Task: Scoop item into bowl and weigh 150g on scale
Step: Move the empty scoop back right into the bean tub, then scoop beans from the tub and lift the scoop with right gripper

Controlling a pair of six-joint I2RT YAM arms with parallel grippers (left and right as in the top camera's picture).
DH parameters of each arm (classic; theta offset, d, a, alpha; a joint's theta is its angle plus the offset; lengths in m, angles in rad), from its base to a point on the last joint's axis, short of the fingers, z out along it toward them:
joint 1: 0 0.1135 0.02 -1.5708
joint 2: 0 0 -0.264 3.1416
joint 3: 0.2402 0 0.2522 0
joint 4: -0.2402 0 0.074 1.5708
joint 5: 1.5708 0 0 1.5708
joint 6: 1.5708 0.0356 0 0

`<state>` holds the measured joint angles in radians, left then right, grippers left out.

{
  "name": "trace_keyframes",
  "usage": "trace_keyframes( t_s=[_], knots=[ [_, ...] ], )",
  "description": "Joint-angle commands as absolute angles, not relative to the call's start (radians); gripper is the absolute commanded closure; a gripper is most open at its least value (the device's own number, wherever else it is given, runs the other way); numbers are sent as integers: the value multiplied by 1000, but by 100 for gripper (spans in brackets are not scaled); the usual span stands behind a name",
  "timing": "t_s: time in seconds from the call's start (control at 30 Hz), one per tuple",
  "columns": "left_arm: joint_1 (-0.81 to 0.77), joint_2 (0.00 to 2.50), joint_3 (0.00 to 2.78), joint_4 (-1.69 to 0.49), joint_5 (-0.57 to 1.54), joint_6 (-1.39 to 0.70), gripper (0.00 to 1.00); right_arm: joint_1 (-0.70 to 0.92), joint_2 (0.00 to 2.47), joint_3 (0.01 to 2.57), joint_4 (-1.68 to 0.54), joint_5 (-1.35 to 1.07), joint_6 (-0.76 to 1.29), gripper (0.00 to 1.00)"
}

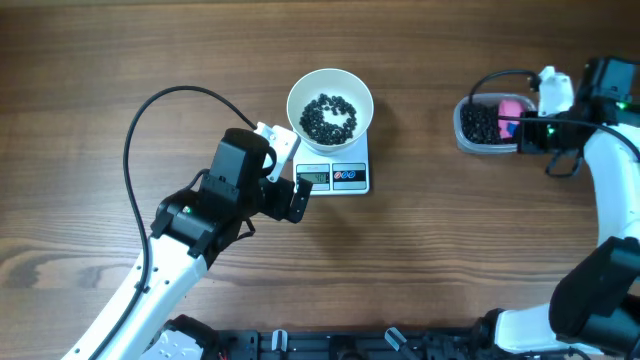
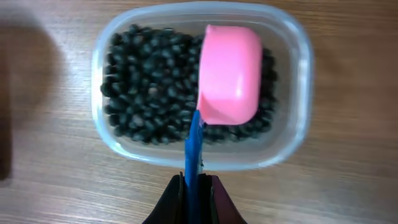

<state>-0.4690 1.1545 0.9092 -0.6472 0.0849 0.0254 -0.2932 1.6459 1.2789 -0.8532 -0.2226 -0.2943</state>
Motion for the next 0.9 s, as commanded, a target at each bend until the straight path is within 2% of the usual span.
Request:
trace_keyframes(
  t_s=[0.0,0.47,0.87],
  knots=[
    [-468,1145,910,-647,100,45,0,-237,1693,1282,-864,-227,-314,96],
    [-468,1145,910,-647,100,45,0,-234,1636,1282,-942,-274,-345,96],
    [-468,1145,910,-647,100,45,0,-331,1636,1282,-959,-445,-364,96]
  ],
)
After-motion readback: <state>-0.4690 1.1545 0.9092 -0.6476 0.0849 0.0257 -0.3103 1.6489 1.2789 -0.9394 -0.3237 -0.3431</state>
